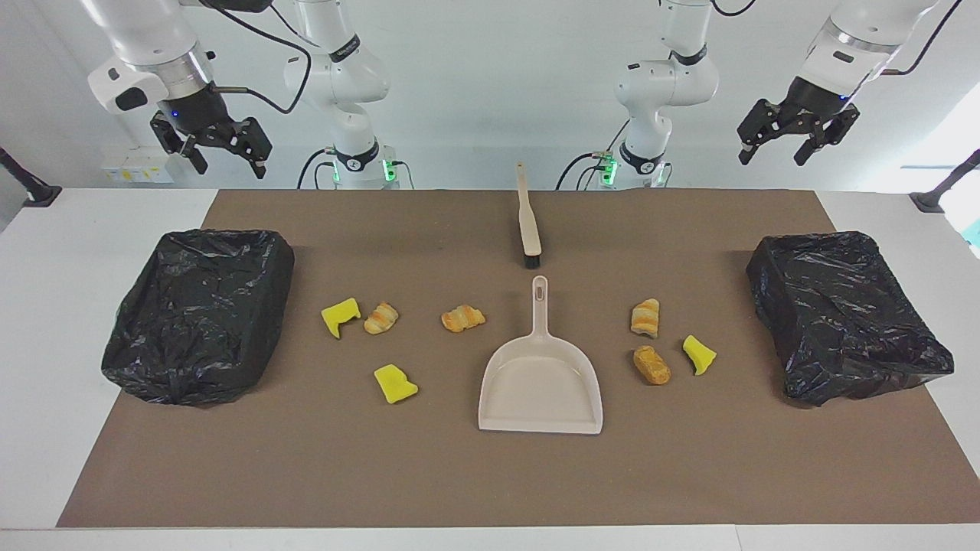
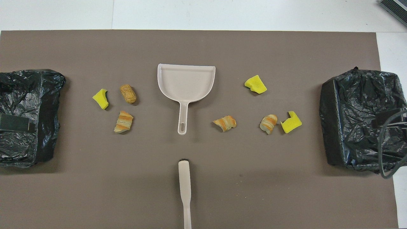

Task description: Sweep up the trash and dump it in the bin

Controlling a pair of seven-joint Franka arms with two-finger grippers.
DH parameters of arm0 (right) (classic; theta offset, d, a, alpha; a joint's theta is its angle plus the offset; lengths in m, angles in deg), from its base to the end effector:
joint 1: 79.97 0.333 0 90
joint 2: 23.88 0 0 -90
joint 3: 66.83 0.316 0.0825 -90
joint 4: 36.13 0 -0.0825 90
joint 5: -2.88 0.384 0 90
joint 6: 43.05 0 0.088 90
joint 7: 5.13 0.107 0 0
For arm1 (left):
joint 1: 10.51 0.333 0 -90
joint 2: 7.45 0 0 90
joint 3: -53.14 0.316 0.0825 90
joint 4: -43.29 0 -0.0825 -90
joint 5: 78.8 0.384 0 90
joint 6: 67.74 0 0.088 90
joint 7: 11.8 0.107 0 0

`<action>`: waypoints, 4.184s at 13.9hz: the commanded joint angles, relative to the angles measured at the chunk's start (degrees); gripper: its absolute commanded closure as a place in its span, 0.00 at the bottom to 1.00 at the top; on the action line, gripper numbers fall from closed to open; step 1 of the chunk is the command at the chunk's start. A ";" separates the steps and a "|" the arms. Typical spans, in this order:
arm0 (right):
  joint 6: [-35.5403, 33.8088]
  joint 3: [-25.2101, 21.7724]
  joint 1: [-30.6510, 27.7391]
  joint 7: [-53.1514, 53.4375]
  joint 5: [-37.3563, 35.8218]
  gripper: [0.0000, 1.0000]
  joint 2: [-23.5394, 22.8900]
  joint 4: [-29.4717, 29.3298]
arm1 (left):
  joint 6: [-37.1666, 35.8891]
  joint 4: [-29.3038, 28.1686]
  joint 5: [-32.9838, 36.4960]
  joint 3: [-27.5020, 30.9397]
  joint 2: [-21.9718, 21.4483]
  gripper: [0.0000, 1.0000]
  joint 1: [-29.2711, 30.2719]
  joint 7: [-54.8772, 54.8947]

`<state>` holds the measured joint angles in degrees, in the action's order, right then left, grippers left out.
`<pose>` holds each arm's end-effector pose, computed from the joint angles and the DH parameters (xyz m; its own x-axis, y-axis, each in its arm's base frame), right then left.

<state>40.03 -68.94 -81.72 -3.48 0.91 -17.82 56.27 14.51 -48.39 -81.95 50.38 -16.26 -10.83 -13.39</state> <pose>0.5069 -0.0394 0.6510 0.9935 -0.0996 -0.0560 -0.0979 -0.9947 0.0320 0.4896 -0.0351 0.6795 0.9994 -0.0328 -0.0122 -0.0322 -0.9984 0.0468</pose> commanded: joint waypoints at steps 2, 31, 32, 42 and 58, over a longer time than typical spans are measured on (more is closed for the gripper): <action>-0.37 0.08 -0.36 0.12 0.74 0.00 1.32 1.29 | -0.60 -0.16 0.16 -0.58 -0.50 0.00 1.20 -0.69; 13.32 3.42 8.50 0.03 4.96 0.00 -1.38 9.03 | 13.10 -22.03 -3.70 -17.96 -4.98 0.00 0.23 -17.97; 13.69 3.42 9.91 0.64 4.96 0.00 -2.88 8.76 | 13.98 -23.44 -4.84 -20.07 -5.50 0.00 0.23 -19.49; 20.46 3.51 22.48 19.00 6.53 0.00 -18.79 2.26 | 32.76 -45.13 -13.19 -43.00 -10.08 0.00 -0.82 -32.32; 33.11 3.78 34.97 33.25 10.41 0.00 -33.04 -5.30 | 39.04 -51.22 -21.72 -49.36 -8.94 0.34 -3.28 -32.86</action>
<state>71.57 -65.45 -46.18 29.32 10.24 -49.11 52.16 52.52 -97.89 -102.45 0.64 -23.83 -13.22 -46.51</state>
